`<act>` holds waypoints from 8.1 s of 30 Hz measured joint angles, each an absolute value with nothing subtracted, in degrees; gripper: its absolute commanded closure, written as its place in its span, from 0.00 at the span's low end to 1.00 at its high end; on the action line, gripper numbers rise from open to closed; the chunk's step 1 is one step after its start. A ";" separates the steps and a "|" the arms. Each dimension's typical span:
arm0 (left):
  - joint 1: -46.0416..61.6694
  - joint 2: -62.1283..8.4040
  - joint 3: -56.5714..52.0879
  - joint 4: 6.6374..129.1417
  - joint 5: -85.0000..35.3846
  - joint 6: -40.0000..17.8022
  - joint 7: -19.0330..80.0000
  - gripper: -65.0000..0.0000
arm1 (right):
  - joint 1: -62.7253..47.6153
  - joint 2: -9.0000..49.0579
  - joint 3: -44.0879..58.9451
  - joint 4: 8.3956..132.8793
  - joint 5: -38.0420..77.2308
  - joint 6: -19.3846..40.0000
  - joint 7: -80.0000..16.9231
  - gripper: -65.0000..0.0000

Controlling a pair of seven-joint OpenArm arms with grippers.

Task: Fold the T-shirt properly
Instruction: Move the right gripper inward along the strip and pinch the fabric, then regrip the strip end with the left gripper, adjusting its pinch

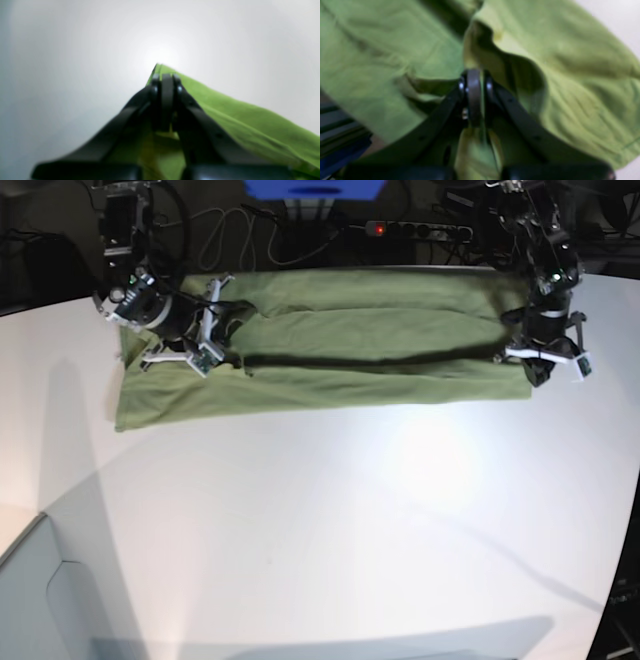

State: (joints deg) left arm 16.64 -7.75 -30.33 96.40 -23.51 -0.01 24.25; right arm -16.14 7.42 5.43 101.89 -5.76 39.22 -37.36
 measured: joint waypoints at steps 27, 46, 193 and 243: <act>18.59 -6.31 -30.57 98.26 -23.51 -0.01 24.25 1.00 | -8.75 7.40 1.96 96.20 -5.63 39.20 -37.15 1.00; 18.83 -6.37 -30.46 98.26 -23.53 -0.03 24.62 1.00 | -11.33 7.42 1.74 96.14 -5.52 39.18 -36.64 1.00; 17.96 -16.16 -20.75 93.10 -23.31 -0.21 28.82 0.77 | -10.70 7.31 1.58 95.98 -5.54 39.20 -37.12 1.00; 19.09 -16.16 -21.15 93.84 -23.29 -0.05 28.84 1.00 | -10.70 7.29 1.58 95.98 -5.52 39.20 -37.12 1.00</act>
